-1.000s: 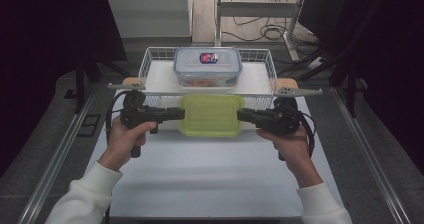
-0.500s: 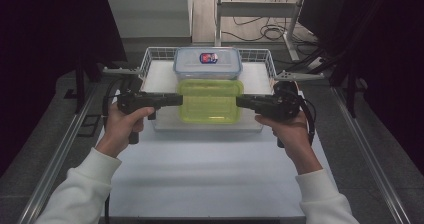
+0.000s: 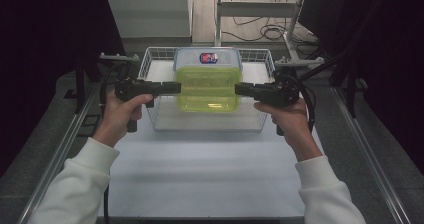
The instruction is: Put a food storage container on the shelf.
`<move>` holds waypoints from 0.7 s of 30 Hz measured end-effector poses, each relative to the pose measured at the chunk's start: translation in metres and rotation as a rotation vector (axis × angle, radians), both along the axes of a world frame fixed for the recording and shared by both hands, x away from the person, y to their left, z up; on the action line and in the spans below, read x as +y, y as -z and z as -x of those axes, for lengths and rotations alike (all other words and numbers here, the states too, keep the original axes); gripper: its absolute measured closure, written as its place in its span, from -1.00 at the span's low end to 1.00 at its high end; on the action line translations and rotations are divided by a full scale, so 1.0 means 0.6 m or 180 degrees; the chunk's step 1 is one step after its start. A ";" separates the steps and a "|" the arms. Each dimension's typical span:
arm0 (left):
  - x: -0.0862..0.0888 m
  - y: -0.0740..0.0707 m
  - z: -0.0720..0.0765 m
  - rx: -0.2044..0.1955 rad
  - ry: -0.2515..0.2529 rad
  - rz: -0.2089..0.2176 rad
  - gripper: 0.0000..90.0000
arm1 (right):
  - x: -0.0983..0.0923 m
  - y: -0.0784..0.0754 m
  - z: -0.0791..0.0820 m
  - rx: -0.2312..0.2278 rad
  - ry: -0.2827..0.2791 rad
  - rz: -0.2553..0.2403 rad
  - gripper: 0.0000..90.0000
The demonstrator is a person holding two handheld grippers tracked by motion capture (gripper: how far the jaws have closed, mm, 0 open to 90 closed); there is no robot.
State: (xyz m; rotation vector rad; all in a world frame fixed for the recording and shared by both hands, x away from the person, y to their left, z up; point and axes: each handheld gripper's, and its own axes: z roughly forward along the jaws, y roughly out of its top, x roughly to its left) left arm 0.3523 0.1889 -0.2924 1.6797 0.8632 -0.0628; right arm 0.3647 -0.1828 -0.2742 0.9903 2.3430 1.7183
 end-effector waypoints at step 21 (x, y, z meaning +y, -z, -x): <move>0.012 -0.033 -0.066 0.0000 -0.0078 0.0050 0.80 | 0.012 -0.041 -0.066 0.0017 0.0019 -0.0079 0.79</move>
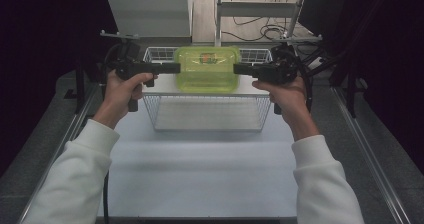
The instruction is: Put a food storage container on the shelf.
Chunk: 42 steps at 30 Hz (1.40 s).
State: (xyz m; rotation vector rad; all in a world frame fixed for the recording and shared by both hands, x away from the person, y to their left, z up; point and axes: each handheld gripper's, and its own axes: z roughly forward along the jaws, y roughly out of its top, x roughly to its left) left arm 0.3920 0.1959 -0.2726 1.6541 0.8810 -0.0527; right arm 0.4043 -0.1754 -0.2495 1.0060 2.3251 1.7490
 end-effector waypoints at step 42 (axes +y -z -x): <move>0.014 0.002 -0.144 0.0633 -0.0234 0.0373 0.78 | 0.011 0.015 -0.154 0.0627 0.0238 -0.0421 0.72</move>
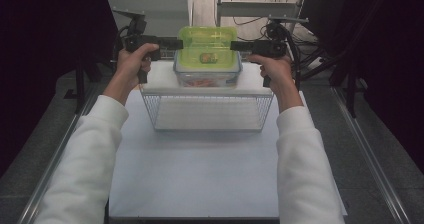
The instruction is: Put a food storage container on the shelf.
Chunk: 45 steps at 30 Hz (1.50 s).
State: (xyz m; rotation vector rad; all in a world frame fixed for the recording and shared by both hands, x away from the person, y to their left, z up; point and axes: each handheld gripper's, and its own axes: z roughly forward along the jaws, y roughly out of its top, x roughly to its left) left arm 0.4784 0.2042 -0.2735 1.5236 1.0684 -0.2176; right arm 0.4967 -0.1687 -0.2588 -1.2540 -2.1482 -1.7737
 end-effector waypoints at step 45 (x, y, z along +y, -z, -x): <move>0.024 0.004 0.076 -0.0523 -0.0233 -0.0255 -0.41 | -0.035 -0.016 0.065 -0.0377 0.0020 0.0448 -0.21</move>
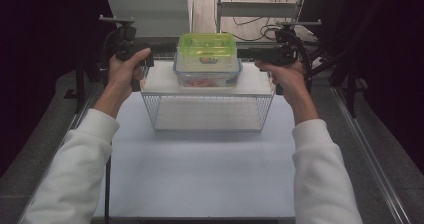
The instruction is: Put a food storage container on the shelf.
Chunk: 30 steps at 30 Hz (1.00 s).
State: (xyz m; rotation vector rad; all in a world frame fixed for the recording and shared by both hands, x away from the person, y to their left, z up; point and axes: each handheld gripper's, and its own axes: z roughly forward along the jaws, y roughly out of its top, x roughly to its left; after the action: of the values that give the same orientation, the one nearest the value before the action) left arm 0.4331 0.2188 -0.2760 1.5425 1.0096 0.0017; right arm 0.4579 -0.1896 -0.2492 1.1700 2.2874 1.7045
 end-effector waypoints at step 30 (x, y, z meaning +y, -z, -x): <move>0.002 0.232 0.261 0.0142 0.0378 -0.0996 -0.41 | -0.061 0.224 0.220 0.0159 -0.0405 0.0953 -0.21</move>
State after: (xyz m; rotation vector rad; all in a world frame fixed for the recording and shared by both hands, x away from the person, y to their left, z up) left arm 0.2762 0.2202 -0.4151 1.8936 0.9848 0.0443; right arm 0.3259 -0.2261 -0.3838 1.0364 2.5825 1.3148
